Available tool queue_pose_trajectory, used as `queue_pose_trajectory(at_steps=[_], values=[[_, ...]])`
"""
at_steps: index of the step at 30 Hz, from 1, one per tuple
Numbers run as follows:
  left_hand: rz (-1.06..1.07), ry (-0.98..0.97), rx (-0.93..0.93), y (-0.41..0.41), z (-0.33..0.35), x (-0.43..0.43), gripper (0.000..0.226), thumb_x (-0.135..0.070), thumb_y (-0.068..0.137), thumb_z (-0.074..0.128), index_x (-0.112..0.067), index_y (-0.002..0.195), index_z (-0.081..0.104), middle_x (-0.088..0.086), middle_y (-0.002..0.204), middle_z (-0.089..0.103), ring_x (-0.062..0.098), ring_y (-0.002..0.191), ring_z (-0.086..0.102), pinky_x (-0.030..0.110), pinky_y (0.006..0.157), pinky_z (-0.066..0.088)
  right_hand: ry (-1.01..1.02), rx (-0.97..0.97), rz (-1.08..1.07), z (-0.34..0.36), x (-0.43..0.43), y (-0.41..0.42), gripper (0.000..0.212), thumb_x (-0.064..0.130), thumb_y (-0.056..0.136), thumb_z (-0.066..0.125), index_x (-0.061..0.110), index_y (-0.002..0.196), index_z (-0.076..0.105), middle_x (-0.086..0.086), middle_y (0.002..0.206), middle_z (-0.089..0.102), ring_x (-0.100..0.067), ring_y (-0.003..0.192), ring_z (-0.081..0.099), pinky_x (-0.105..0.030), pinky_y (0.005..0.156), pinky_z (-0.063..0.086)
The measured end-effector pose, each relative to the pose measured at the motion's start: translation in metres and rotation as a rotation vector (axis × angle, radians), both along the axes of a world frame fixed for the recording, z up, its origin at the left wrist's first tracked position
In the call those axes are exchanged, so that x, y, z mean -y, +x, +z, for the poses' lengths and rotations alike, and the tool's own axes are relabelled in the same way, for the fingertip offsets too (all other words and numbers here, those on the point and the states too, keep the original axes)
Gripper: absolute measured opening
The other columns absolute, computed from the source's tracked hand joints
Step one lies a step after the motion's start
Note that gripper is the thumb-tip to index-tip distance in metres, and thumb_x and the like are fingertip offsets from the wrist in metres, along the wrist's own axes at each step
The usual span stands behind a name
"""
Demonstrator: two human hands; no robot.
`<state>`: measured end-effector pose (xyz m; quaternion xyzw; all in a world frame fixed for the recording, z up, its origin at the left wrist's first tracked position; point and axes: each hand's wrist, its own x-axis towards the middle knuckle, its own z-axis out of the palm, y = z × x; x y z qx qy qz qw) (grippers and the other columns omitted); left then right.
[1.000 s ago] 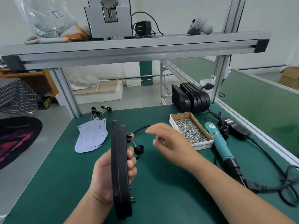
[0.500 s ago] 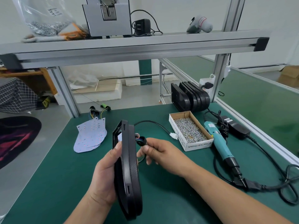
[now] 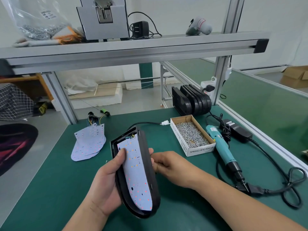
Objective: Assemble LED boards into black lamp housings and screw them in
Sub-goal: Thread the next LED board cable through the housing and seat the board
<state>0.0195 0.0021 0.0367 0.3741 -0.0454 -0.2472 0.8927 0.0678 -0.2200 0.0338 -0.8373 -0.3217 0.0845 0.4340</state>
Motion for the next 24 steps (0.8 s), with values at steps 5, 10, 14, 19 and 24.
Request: queue_pose_trajectory(at_steps=[5,10,14,19,24], values=[[0.07,0.045,-0.007,-0.002,0.003,0.004,0.08,-0.052,0.081,0.087,0.001,0.136,0.067,0.021,0.145,0.064,0.033,0.12,0.071,0.043,0.092,0.061,0.039,-0.07,0.051,0.002,0.002,-0.004,0.032,0.025,0.113,0.05,0.028,0.081,0.051,0.025,0.066,0.055,0.001,0.061,0.048,-0.011,0.063,0.039],[0.144,0.083,-0.02,-0.004,0.002,0.007,0.088,-0.054,0.07,0.094,0.003,0.132,0.069,0.023,0.127,0.072,0.04,0.112,0.072,0.047,0.087,0.062,0.035,-0.006,0.073,0.008,0.001,-0.007,0.03,0.025,0.112,0.052,0.027,0.082,0.053,0.019,0.068,0.055,-0.006,0.061,0.045,-0.022,0.061,0.038],[0.193,0.07,-0.074,-0.007,0.004,0.011,0.065,-0.051,0.089,0.067,0.001,0.126,0.074,0.022,0.139,0.067,0.035,0.118,0.072,0.047,0.088,0.063,0.013,0.077,0.033,0.006,0.003,-0.006,0.03,0.03,0.107,0.052,0.011,0.083,0.056,-0.006,0.074,0.055,-0.029,0.068,0.049,-0.046,0.064,0.045],[0.18,0.099,-0.127,-0.009,0.01,0.007,0.071,-0.047,0.086,0.072,0.007,0.133,0.068,0.026,0.144,0.062,0.04,0.126,0.067,0.051,0.093,0.061,0.012,0.06,0.031,0.004,0.004,-0.007,0.032,0.03,0.108,0.052,0.007,0.086,0.059,-0.011,0.079,0.059,-0.031,0.072,0.052,-0.046,0.067,0.047],[0.119,0.076,-0.035,-0.012,0.013,0.002,0.08,-0.046,0.071,0.097,0.007,0.125,0.072,0.028,0.132,0.069,0.038,0.112,0.075,0.045,0.085,0.063,0.019,0.069,0.061,0.009,0.006,-0.009,0.034,0.035,0.108,0.055,0.031,0.074,0.051,0.016,0.068,0.054,-0.004,0.064,0.047,-0.023,0.061,0.038]])
